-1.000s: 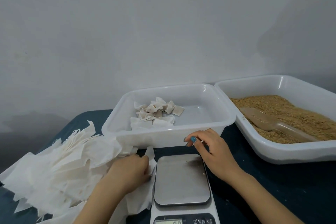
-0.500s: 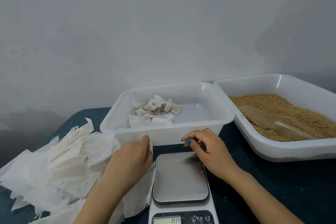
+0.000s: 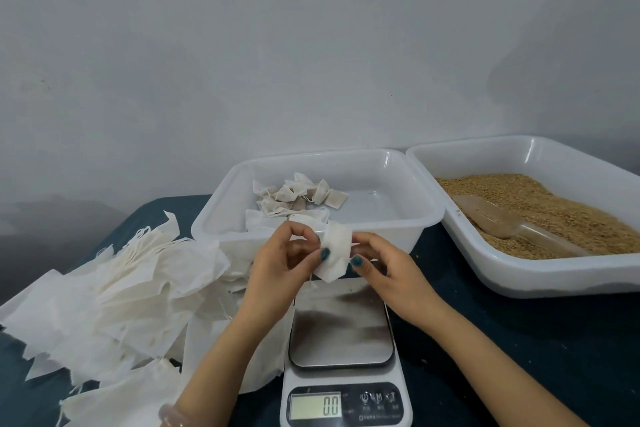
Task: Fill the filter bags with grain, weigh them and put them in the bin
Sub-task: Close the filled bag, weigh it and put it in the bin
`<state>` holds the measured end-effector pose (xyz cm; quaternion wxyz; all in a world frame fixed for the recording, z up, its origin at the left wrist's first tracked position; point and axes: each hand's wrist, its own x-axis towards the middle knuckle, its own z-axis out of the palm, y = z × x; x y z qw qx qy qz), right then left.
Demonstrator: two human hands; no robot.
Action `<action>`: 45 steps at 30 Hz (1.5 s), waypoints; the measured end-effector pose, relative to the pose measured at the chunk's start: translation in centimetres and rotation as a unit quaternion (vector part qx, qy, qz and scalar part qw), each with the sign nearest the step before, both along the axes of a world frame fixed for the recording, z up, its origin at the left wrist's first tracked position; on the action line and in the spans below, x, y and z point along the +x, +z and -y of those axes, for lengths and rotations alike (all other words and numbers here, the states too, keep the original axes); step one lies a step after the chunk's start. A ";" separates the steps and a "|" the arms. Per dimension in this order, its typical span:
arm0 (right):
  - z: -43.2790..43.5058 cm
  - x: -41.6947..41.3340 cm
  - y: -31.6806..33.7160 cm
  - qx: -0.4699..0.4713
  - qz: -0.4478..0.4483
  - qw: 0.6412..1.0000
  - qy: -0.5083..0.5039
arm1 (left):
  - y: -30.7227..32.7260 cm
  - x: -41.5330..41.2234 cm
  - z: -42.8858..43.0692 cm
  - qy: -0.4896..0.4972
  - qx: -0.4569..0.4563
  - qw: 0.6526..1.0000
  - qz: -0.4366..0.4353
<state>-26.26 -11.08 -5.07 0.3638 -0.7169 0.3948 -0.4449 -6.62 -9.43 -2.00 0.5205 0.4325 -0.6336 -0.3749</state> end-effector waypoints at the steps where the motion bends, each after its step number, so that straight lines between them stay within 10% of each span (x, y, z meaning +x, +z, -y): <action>1: 0.0 0.0 0.0 0.011 0.020 1.000 0.002 | -0.3 0.0 -0.2 0.002 0.003 1.000 -0.008; 12: -0.2 0.5 0.1 0.068 0.111 0.991 0.019 | -1.8 0.9 -1.0 0.073 -0.141 0.984 0.080; 16: -0.2 0.8 0.4 0.117 0.135 0.984 0.026 | -1.7 1.5 -0.8 0.103 -0.397 0.852 0.326; 20: 0.2 0.6 -0.1 0.115 0.136 0.984 0.000 | -1.9 1.9 -0.7 0.108 -0.468 0.765 0.430; 28: 0.1 0.4 0.3 0.095 0.143 0.985 -0.011 | -1.1 1.2 -1.7 0.099 -0.369 0.843 0.379; 45: -0.6 0.8 0.6 0.097 0.089 0.990 0.048 | -1.4 1.1 -1.4 0.104 -0.392 0.825 0.394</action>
